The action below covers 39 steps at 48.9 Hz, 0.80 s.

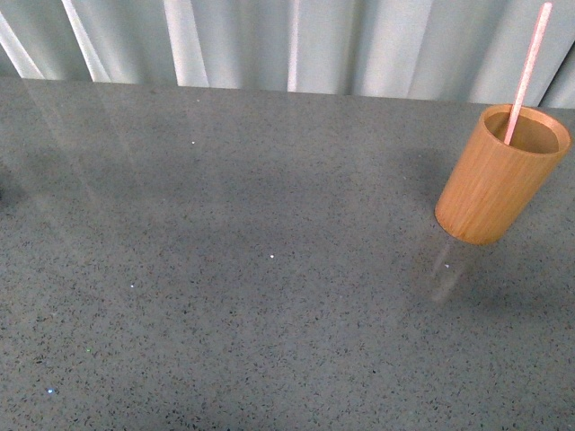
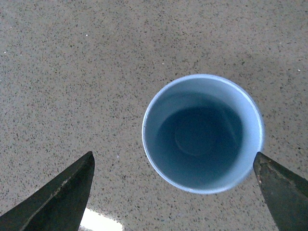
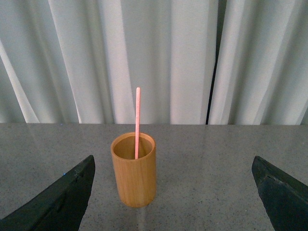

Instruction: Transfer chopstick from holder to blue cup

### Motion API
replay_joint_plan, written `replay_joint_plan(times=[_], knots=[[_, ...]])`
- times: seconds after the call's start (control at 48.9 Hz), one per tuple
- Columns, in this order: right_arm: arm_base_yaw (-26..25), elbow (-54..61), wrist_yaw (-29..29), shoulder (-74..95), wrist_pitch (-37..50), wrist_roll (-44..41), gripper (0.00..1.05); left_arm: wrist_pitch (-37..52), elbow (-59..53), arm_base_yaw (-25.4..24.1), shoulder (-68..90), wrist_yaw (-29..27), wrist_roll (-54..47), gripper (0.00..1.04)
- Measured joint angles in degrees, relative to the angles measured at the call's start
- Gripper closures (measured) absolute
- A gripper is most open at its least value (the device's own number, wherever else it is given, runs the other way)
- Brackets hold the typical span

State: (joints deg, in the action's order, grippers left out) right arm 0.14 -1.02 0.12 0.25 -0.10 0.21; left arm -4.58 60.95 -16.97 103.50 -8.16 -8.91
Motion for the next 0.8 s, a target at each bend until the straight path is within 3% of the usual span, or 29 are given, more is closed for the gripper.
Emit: replay_joint_plan(times=[0.737,0.798], knots=[[0.0,-0.02,0.0,0.0,0.0,-0.02,0.1,0.22,6.36,-0.85,9.42,-2.36,0.31,0.07],[0.0,0.0,0.0,0.0,0.0,-0.02,0.1,-0.11,6.56,-0.61,9.92,-2.38,0.17,0.18]])
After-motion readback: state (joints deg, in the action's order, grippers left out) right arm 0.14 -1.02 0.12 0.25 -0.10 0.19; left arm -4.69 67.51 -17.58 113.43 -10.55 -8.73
